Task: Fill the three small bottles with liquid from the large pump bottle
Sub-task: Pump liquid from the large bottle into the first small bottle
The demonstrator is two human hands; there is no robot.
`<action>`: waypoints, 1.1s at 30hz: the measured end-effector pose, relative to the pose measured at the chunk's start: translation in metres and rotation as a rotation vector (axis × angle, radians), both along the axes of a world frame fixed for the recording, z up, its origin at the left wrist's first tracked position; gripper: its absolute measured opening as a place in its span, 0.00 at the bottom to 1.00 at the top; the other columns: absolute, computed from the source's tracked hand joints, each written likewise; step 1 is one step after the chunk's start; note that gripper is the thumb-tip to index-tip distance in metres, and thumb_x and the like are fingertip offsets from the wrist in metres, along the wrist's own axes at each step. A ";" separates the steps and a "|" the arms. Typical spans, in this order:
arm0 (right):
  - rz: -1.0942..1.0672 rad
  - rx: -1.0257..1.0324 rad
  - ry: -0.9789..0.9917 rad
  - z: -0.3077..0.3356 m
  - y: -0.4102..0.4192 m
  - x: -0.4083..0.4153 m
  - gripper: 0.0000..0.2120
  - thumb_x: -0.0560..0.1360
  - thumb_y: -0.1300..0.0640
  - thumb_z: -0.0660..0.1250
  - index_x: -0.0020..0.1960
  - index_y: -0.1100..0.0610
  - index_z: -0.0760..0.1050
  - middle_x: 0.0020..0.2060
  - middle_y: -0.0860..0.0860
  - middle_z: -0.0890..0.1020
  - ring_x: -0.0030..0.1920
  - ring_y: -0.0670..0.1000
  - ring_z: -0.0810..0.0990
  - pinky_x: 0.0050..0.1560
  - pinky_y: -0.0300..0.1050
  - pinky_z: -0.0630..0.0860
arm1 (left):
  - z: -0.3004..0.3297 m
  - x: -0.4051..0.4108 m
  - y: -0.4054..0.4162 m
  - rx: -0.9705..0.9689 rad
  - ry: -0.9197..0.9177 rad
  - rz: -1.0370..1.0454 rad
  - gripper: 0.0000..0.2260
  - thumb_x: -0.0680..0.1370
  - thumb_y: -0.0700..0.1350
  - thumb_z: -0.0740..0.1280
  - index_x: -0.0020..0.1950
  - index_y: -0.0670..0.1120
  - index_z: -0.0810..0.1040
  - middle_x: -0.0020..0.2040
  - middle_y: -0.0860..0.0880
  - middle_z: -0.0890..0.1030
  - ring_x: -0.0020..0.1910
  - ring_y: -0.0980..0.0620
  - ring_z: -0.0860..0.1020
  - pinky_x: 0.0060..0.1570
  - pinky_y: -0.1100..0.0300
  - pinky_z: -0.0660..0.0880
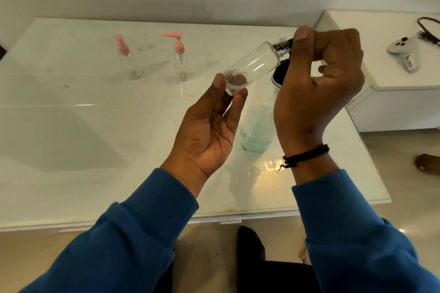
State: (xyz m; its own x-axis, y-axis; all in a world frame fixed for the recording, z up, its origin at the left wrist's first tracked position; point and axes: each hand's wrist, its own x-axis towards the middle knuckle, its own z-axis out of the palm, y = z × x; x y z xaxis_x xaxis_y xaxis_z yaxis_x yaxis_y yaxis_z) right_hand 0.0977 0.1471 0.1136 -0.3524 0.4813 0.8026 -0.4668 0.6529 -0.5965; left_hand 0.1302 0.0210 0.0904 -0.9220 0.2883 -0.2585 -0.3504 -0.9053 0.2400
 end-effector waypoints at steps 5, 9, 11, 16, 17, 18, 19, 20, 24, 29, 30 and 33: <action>0.022 0.003 0.028 -0.008 -0.003 0.003 0.12 0.79 0.63 0.67 0.37 0.63 0.78 0.36 0.50 0.76 0.40 0.49 0.73 0.40 0.55 0.71 | -0.001 0.002 -0.001 0.028 -0.019 -0.002 0.23 0.67 0.41 0.74 0.61 0.38 0.80 0.57 0.40 0.83 0.50 0.47 0.83 0.39 0.61 0.82; 0.014 0.009 0.003 0.000 -0.001 0.001 0.13 0.79 0.62 0.69 0.35 0.61 0.76 0.35 0.50 0.75 0.38 0.53 0.72 0.41 0.50 0.69 | -0.001 0.001 0.000 0.006 -0.009 0.002 0.24 0.67 0.42 0.75 0.61 0.38 0.80 0.58 0.41 0.83 0.51 0.47 0.83 0.41 0.62 0.82; 0.019 -0.001 -0.001 0.000 -0.001 0.000 0.13 0.79 0.62 0.69 0.35 0.61 0.76 0.34 0.53 0.76 0.37 0.54 0.73 0.40 0.49 0.68 | -0.002 0.001 0.001 0.003 -0.011 0.008 0.24 0.66 0.42 0.75 0.61 0.39 0.80 0.58 0.41 0.83 0.51 0.48 0.83 0.41 0.62 0.82; 0.051 -0.017 0.013 -0.009 -0.001 0.003 0.12 0.79 0.64 0.68 0.37 0.63 0.77 0.35 0.52 0.76 0.39 0.49 0.72 0.40 0.49 0.70 | -0.003 0.003 0.001 0.024 -0.023 -0.006 0.24 0.64 0.41 0.76 0.59 0.38 0.81 0.57 0.41 0.83 0.49 0.47 0.84 0.39 0.61 0.82; 0.054 -0.012 0.012 -0.007 -0.001 0.003 0.12 0.79 0.64 0.68 0.37 0.62 0.77 0.35 0.51 0.76 0.39 0.49 0.72 0.40 0.48 0.70 | -0.002 0.003 0.001 0.023 -0.025 -0.006 0.24 0.64 0.41 0.76 0.59 0.38 0.81 0.57 0.41 0.83 0.49 0.47 0.84 0.39 0.61 0.82; 0.055 -0.007 0.009 -0.005 0.000 0.002 0.12 0.79 0.64 0.68 0.36 0.62 0.77 0.35 0.51 0.76 0.38 0.50 0.73 0.40 0.47 0.69 | -0.001 0.003 0.001 0.019 -0.024 -0.003 0.24 0.64 0.41 0.76 0.59 0.38 0.81 0.57 0.41 0.83 0.49 0.47 0.84 0.39 0.61 0.82; 0.050 -0.003 0.008 -0.002 0.001 0.001 0.13 0.79 0.63 0.69 0.36 0.62 0.77 0.35 0.50 0.75 0.38 0.52 0.73 0.40 0.46 0.68 | -0.001 0.002 0.001 0.011 -0.022 0.002 0.24 0.64 0.42 0.76 0.60 0.38 0.81 0.57 0.41 0.83 0.49 0.47 0.84 0.39 0.61 0.82; 0.040 -0.001 0.009 0.000 0.001 0.000 0.13 0.79 0.63 0.69 0.36 0.62 0.76 0.35 0.50 0.75 0.37 0.53 0.72 0.39 0.47 0.68 | 0.000 0.002 0.002 0.003 -0.021 0.006 0.24 0.64 0.42 0.76 0.60 0.38 0.81 0.57 0.41 0.83 0.50 0.47 0.84 0.40 0.62 0.82; 0.039 0.005 0.020 -0.007 0.000 0.002 0.12 0.79 0.64 0.68 0.37 0.63 0.77 0.35 0.51 0.75 0.39 0.46 0.71 0.39 0.54 0.70 | -0.001 0.002 0.000 0.011 -0.026 0.006 0.25 0.64 0.42 0.76 0.61 0.38 0.80 0.57 0.41 0.83 0.50 0.47 0.84 0.40 0.61 0.82; 0.050 -0.010 0.006 -0.003 0.001 0.002 0.13 0.79 0.62 0.68 0.36 0.62 0.77 0.35 0.50 0.76 0.40 0.44 0.71 0.40 0.53 0.71 | 0.001 0.003 0.000 0.017 -0.020 -0.001 0.21 0.67 0.42 0.74 0.59 0.38 0.81 0.56 0.40 0.84 0.48 0.47 0.84 0.39 0.62 0.82; 0.041 -0.010 0.008 0.000 0.002 0.001 0.13 0.79 0.61 0.68 0.36 0.62 0.77 0.34 0.50 0.75 0.39 0.45 0.71 0.40 0.52 0.71 | 0.002 0.002 0.000 0.012 -0.013 0.001 0.20 0.68 0.42 0.73 0.59 0.38 0.81 0.55 0.41 0.84 0.48 0.47 0.84 0.39 0.62 0.82; 0.030 -0.005 0.006 -0.002 0.002 0.000 0.14 0.79 0.61 0.68 0.35 0.62 0.77 0.33 0.53 0.76 0.38 0.50 0.72 0.39 0.55 0.71 | 0.002 0.001 0.001 0.013 -0.016 -0.001 0.20 0.68 0.42 0.73 0.58 0.38 0.81 0.54 0.41 0.84 0.48 0.48 0.84 0.39 0.62 0.82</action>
